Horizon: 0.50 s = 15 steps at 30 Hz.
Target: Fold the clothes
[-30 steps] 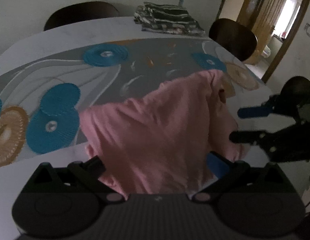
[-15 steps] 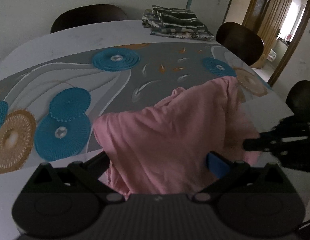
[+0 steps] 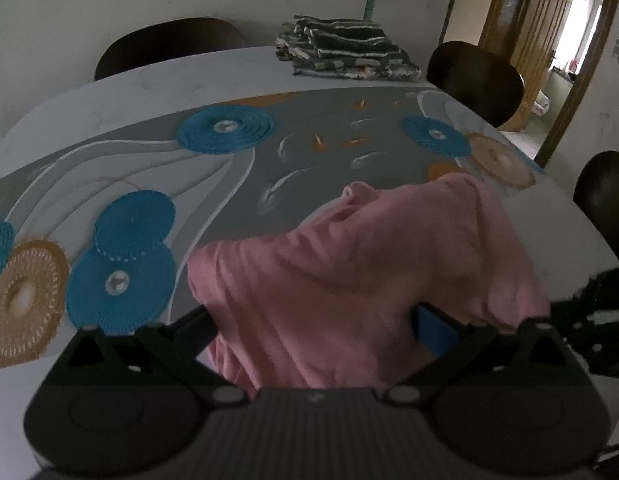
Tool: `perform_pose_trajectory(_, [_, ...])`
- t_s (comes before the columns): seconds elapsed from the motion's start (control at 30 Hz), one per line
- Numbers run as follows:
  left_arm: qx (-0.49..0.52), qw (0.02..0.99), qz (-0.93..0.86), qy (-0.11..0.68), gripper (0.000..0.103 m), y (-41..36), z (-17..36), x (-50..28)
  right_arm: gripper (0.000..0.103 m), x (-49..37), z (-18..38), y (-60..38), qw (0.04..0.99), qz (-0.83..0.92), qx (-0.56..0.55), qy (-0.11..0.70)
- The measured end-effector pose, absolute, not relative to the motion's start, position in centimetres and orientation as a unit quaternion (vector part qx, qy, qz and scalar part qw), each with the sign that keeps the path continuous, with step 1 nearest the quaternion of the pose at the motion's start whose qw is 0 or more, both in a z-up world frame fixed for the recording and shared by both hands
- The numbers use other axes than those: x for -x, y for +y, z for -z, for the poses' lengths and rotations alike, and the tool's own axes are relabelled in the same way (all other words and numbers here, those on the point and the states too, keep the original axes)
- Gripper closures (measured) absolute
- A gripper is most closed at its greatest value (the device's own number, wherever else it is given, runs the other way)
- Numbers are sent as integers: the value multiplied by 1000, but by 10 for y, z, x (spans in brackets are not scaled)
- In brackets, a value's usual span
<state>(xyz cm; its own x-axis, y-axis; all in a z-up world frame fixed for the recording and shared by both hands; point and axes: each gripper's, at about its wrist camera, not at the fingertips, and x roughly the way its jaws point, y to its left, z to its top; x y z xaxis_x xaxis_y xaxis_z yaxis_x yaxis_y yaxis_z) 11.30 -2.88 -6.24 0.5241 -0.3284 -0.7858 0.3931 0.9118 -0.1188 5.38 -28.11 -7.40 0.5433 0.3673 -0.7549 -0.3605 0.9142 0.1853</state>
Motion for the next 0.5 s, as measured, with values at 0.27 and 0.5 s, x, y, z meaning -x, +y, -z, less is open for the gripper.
perform_pose_trajectory(0.27, [-34,874,204,440,0,-26,57,-110,51,-77,34,-306,895,-260,86,354])
perform_pose_trajectory(0.5, [-49,870,213,441,0,-38,48,-106,42,-123,33,-303,857,-340,140,362])
